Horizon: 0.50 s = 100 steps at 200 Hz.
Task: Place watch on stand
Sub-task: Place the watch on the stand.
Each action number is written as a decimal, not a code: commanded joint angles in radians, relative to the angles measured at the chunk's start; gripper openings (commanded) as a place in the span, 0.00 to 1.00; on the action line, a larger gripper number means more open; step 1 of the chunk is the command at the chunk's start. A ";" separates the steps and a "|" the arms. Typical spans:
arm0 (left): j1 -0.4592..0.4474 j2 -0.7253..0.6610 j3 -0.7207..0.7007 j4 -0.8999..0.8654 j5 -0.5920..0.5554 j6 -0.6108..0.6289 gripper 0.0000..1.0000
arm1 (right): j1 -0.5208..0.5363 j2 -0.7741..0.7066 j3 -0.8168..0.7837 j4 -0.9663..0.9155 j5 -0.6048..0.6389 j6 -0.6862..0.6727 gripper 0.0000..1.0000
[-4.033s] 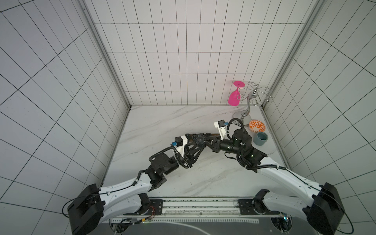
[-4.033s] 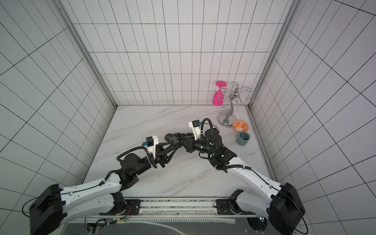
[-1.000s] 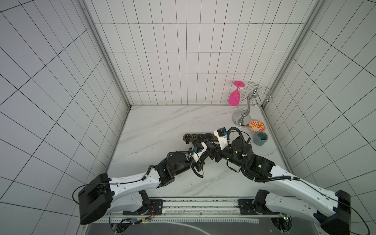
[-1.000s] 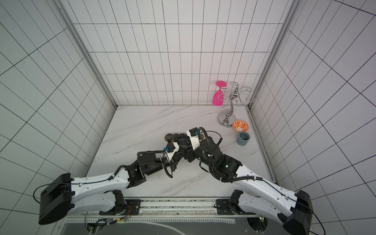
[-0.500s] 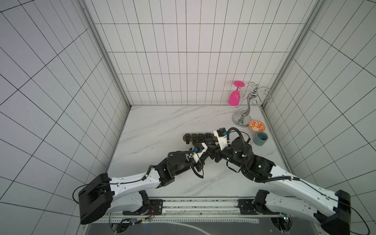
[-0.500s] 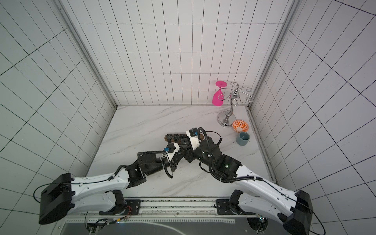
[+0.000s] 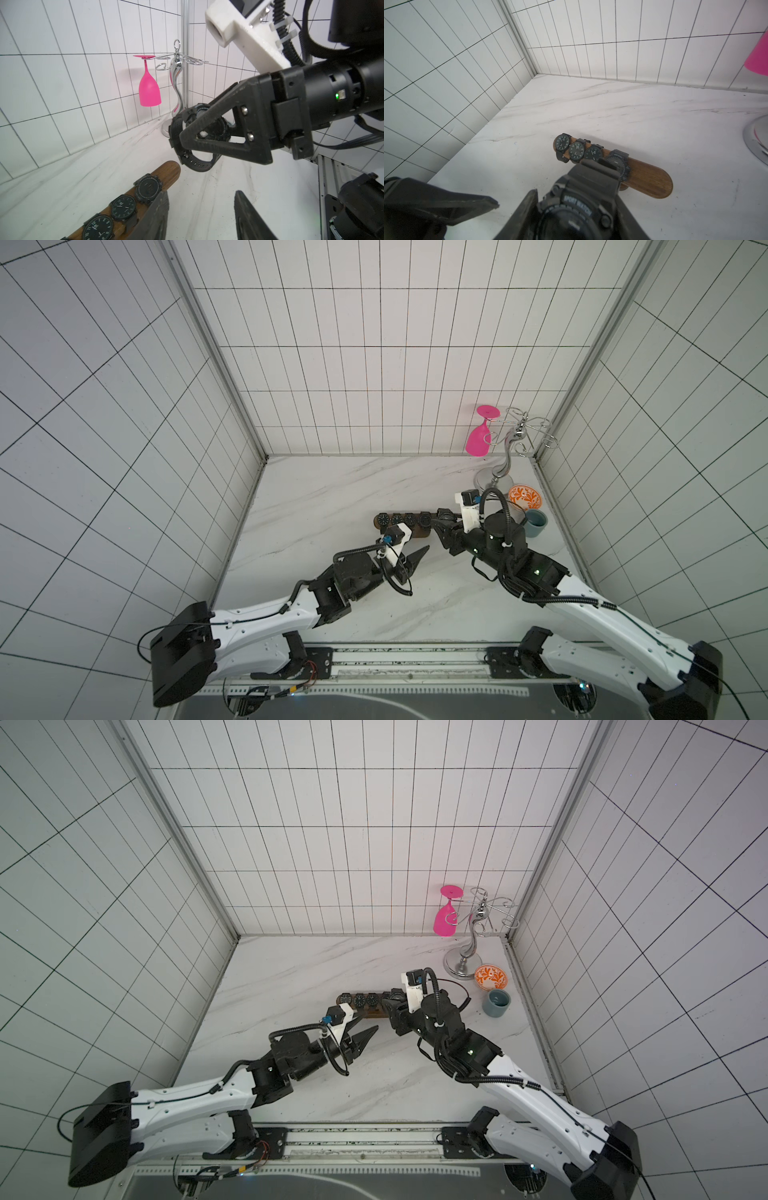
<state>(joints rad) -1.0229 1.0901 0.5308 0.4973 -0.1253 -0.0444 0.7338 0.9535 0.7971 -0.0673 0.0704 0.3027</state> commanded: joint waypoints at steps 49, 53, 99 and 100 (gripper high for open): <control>0.422 0.093 0.188 -0.488 -0.155 -0.382 0.56 | -0.187 0.054 0.006 0.063 -0.062 -0.094 0.43; 0.463 0.105 0.190 -0.497 -0.103 -0.404 0.56 | -0.199 0.058 0.001 0.069 -0.072 -0.092 0.43; 0.685 0.255 0.239 -0.555 0.212 -0.475 0.61 | -0.295 0.107 -0.044 0.135 -0.132 -0.064 0.43; 0.687 0.256 0.241 -0.557 0.216 -0.475 0.61 | -0.296 0.109 -0.045 0.137 -0.132 -0.064 0.43</control>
<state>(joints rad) -0.3752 1.2896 0.7246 0.0544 -0.0948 -0.4370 0.4702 1.0462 0.7948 -0.0048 -0.0177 0.2428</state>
